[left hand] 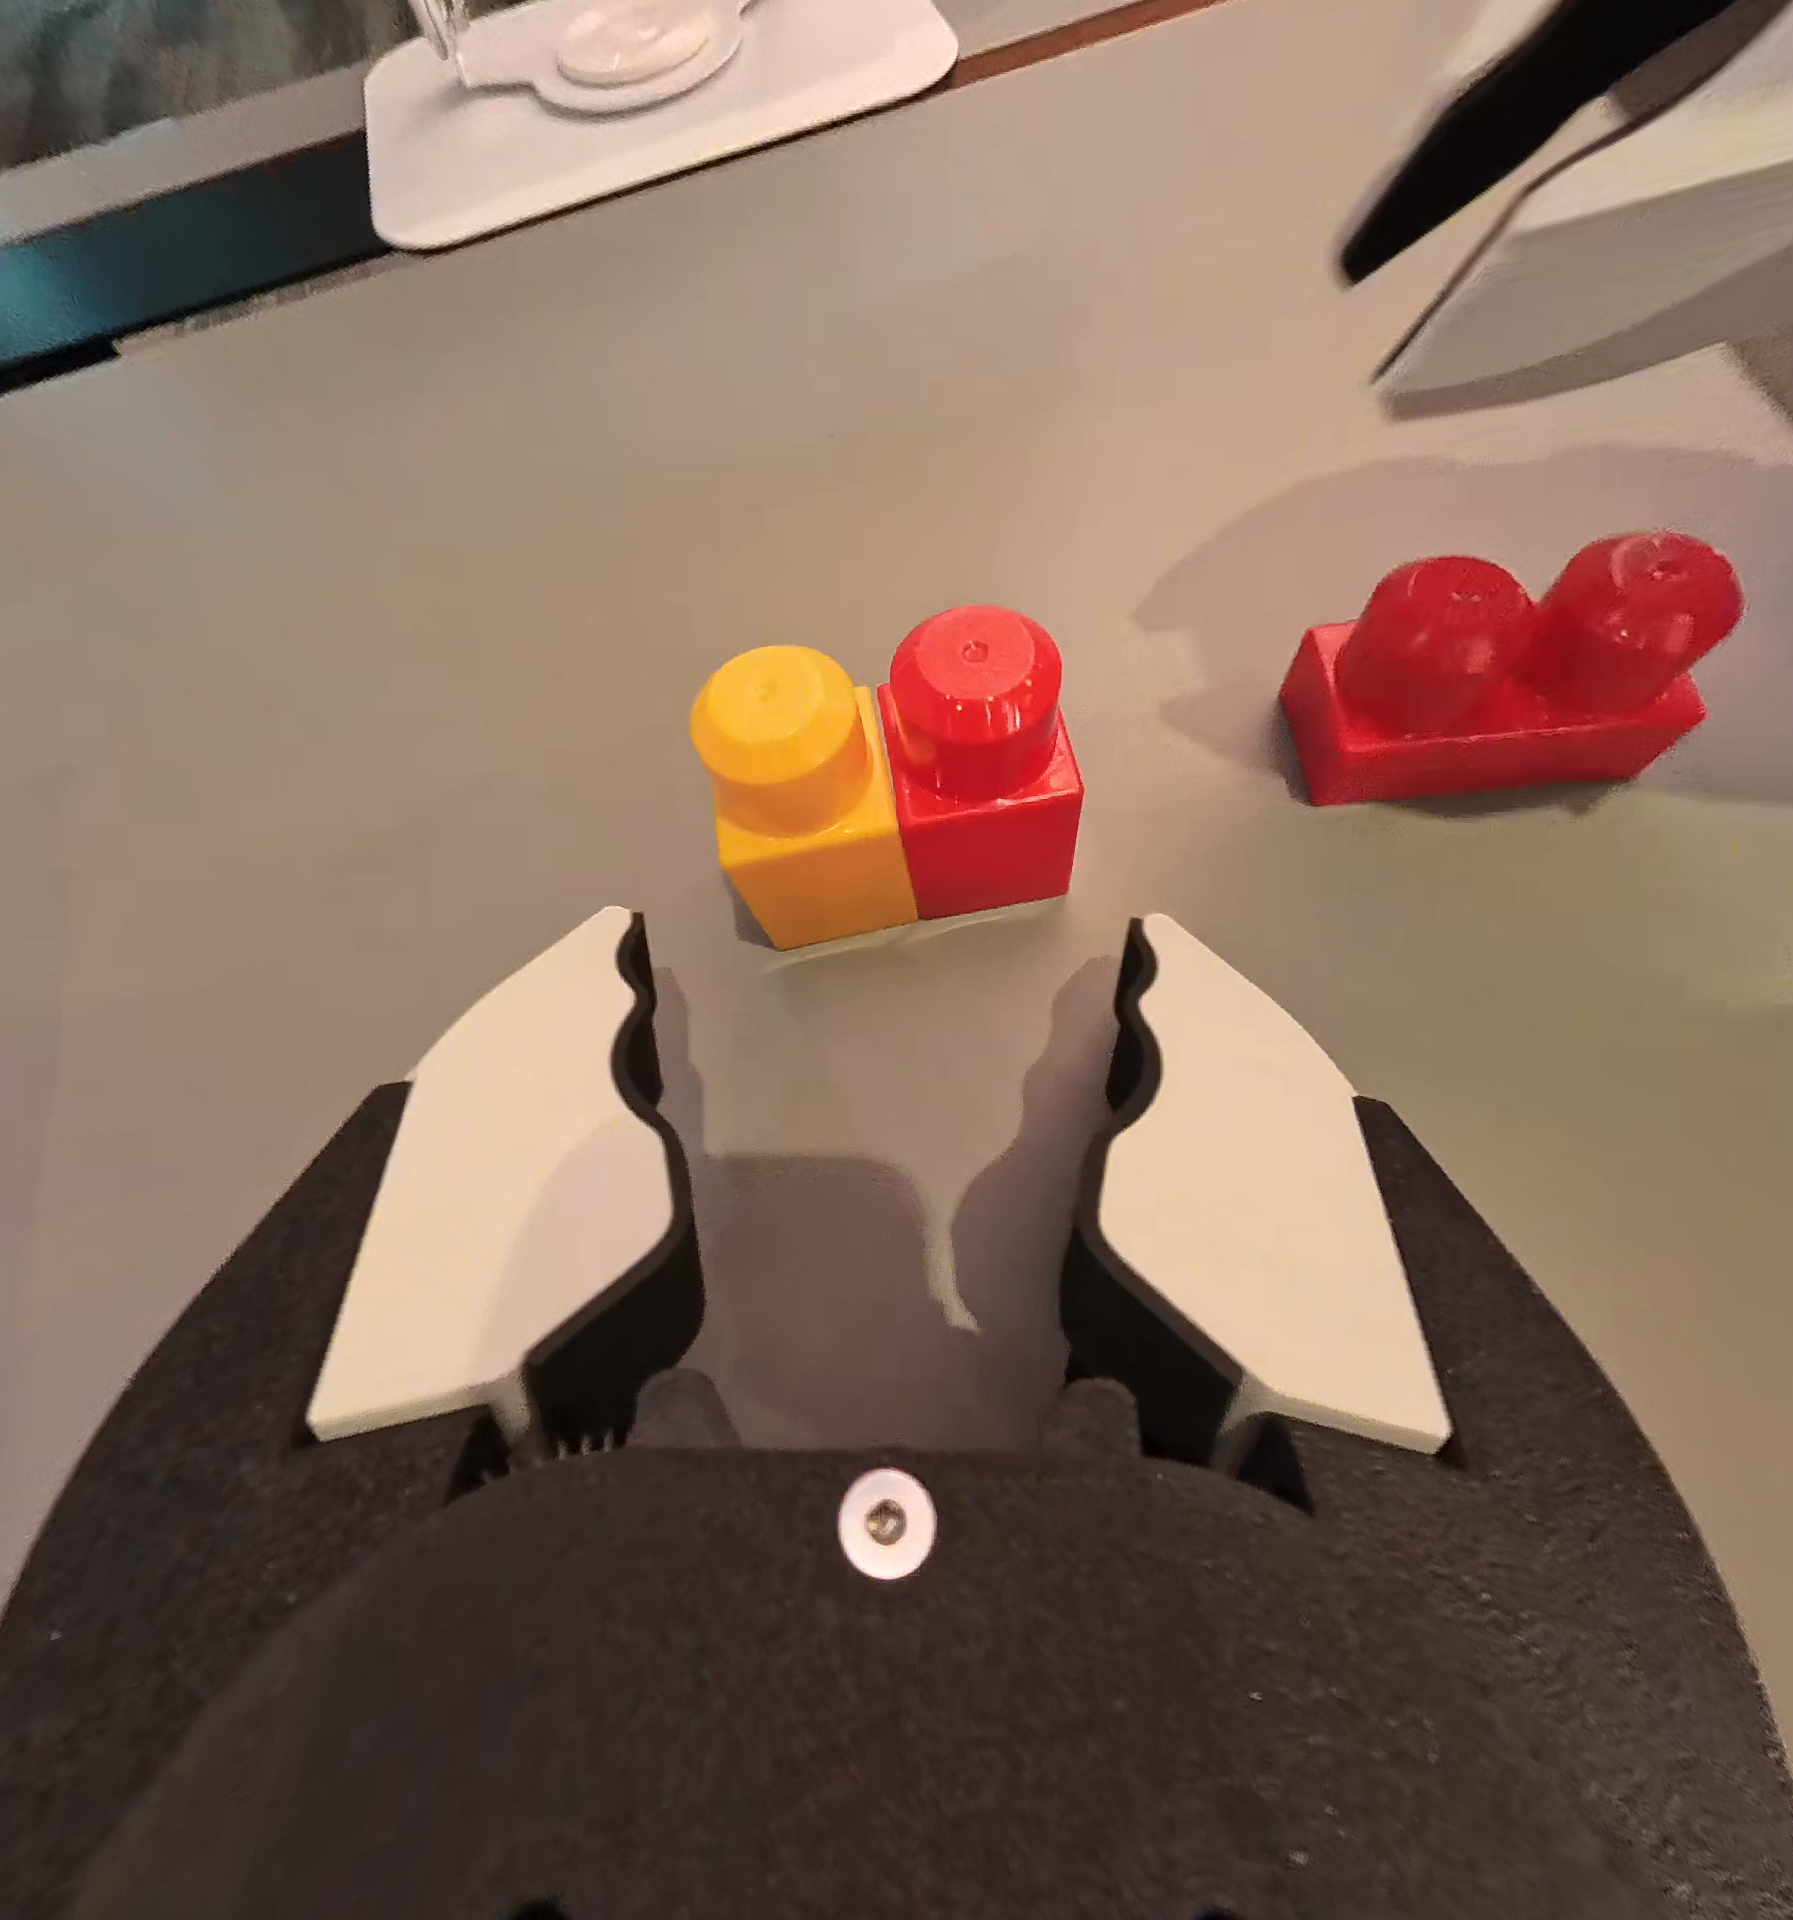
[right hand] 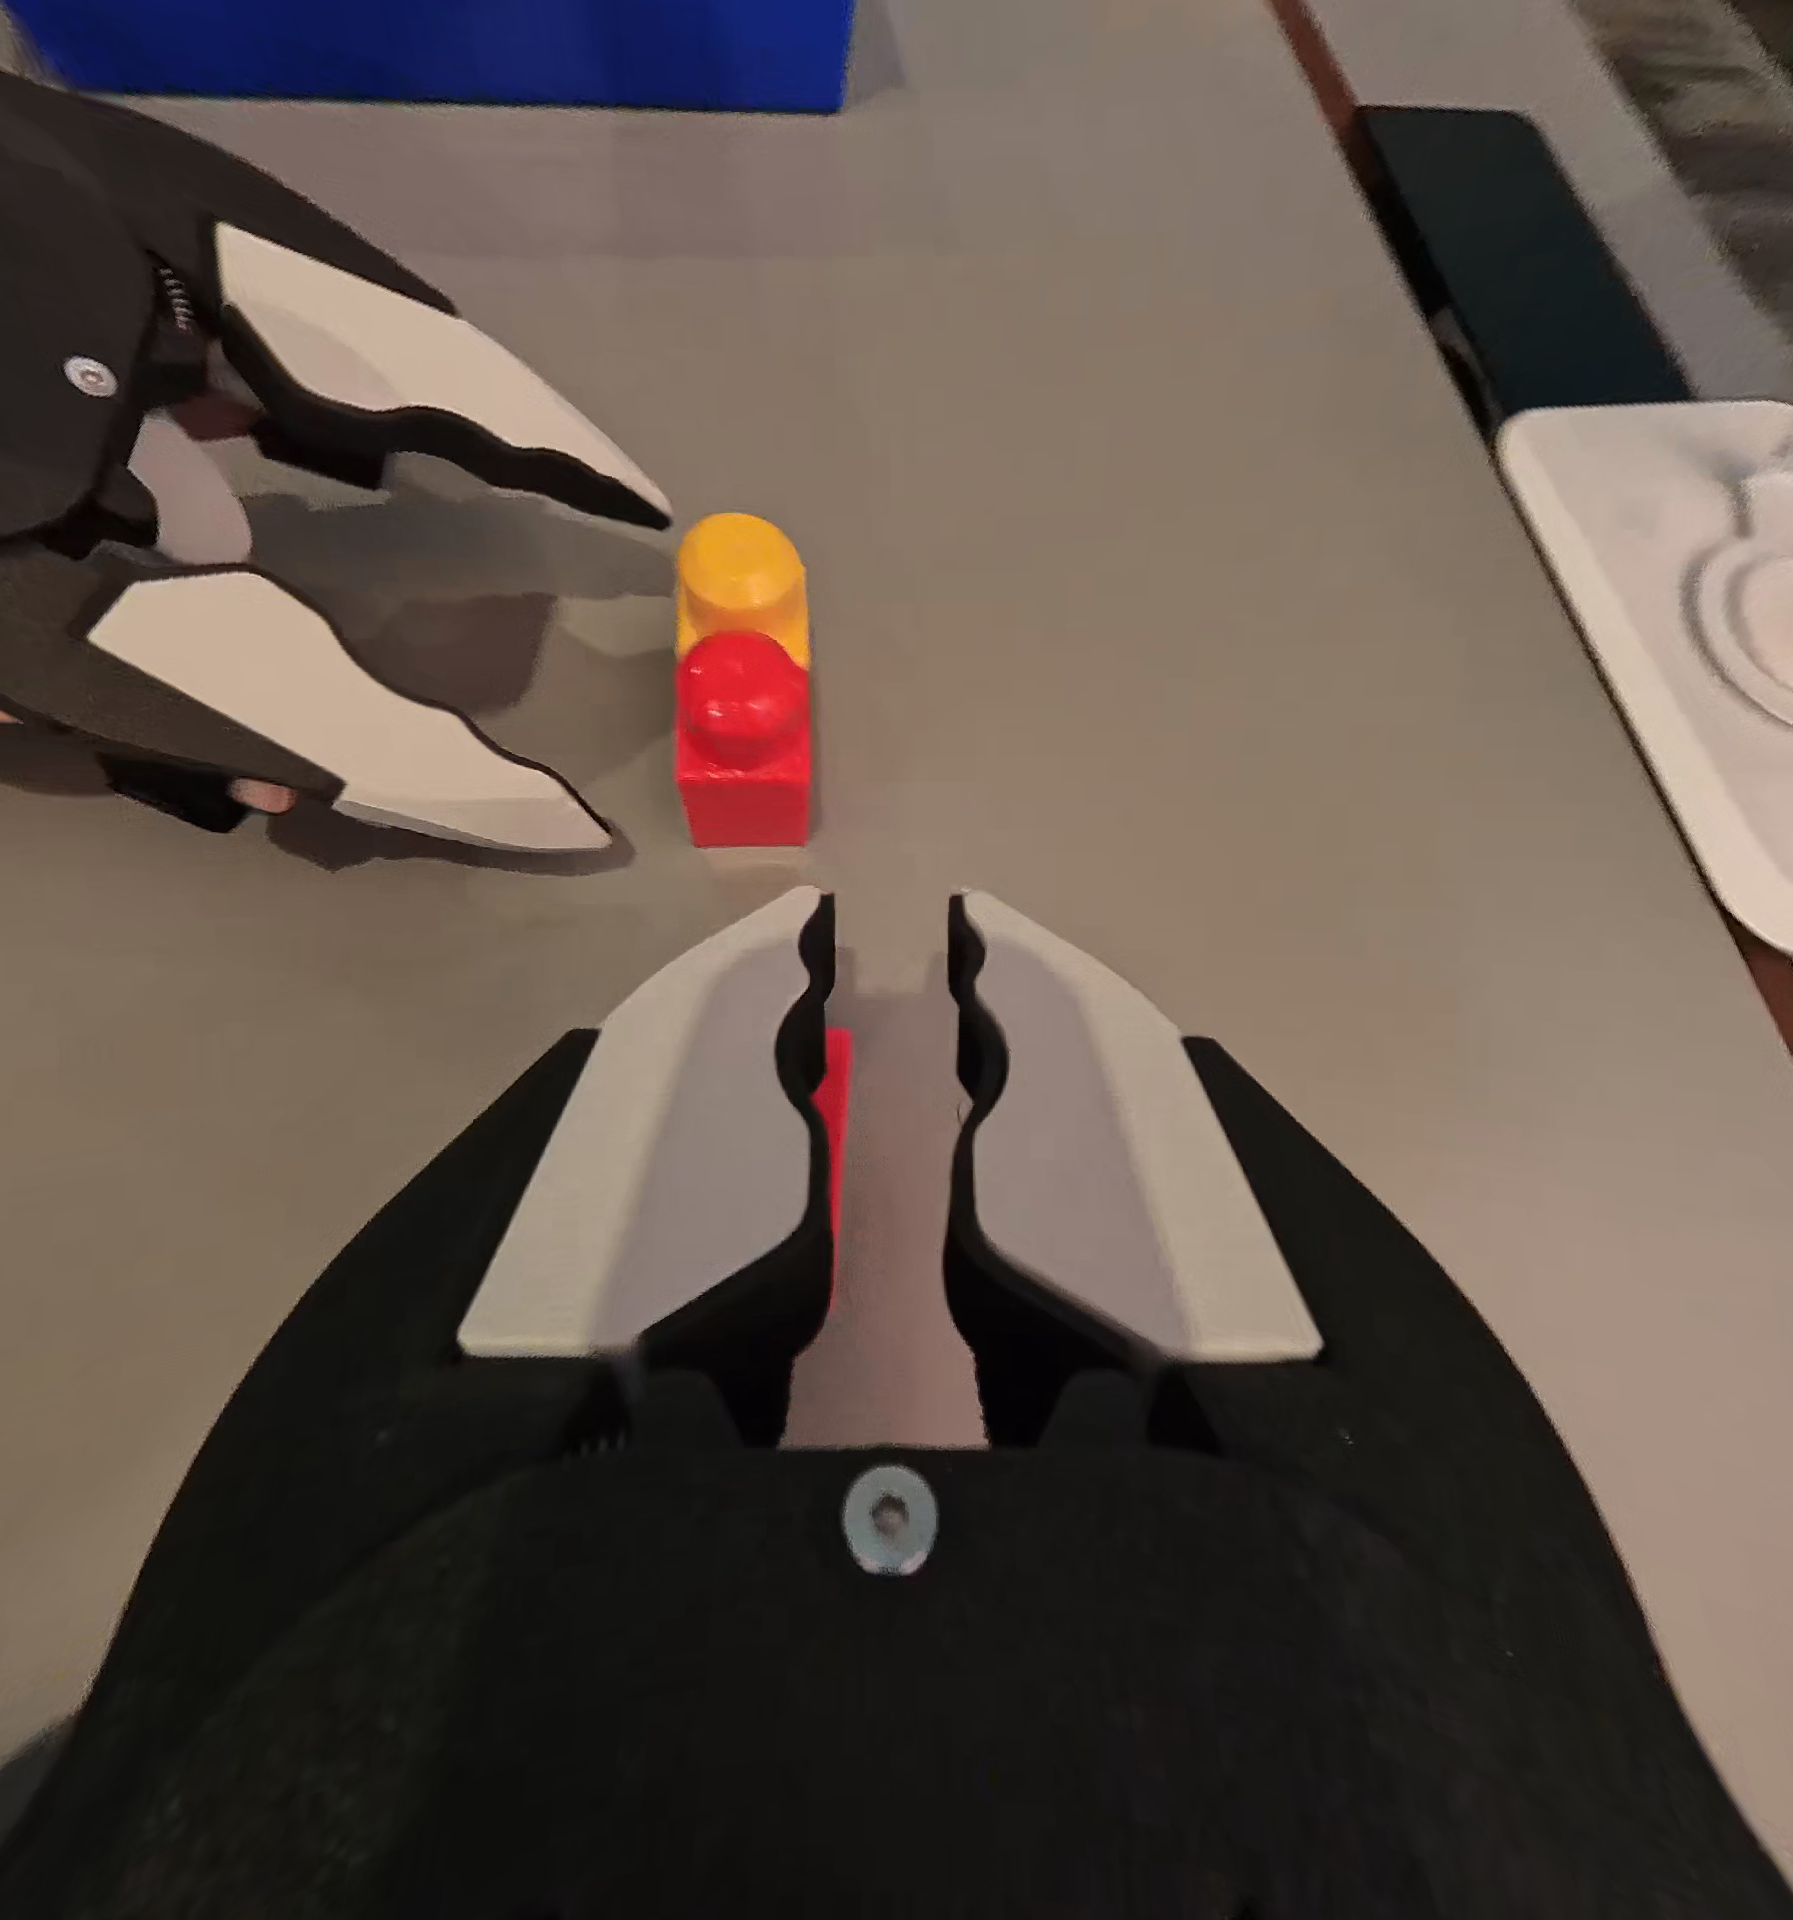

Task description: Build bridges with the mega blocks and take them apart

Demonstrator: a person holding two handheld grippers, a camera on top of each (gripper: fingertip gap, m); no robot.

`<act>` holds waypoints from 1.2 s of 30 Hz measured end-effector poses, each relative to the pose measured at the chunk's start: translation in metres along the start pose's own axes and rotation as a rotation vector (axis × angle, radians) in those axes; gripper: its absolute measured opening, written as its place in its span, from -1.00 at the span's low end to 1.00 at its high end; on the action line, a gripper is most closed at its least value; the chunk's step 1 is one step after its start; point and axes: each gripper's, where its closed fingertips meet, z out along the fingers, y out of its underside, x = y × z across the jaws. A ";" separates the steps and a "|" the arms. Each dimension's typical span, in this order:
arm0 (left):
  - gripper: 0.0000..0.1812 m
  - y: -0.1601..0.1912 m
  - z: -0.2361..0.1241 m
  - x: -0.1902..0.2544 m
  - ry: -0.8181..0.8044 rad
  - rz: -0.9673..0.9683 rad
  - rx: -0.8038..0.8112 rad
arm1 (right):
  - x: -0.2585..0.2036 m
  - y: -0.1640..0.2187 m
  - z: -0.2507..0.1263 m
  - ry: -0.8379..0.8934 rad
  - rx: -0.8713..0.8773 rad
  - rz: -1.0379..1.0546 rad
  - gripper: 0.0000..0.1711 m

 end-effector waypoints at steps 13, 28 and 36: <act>0.10 -0.011 0.026 0.001 -0.126 -0.028 -0.063 | 0.030 0.048 -0.034 0.104 0.145 0.155 -0.73; -0.14 -0.009 0.036 -0.001 -0.102 -0.080 -0.105 | 0.029 0.053 -0.040 0.097 0.178 0.166 -0.76; -0.14 -0.013 0.033 0.005 0.003 -0.057 -0.063 | 0.024 0.053 -0.040 0.094 0.179 0.161 -0.74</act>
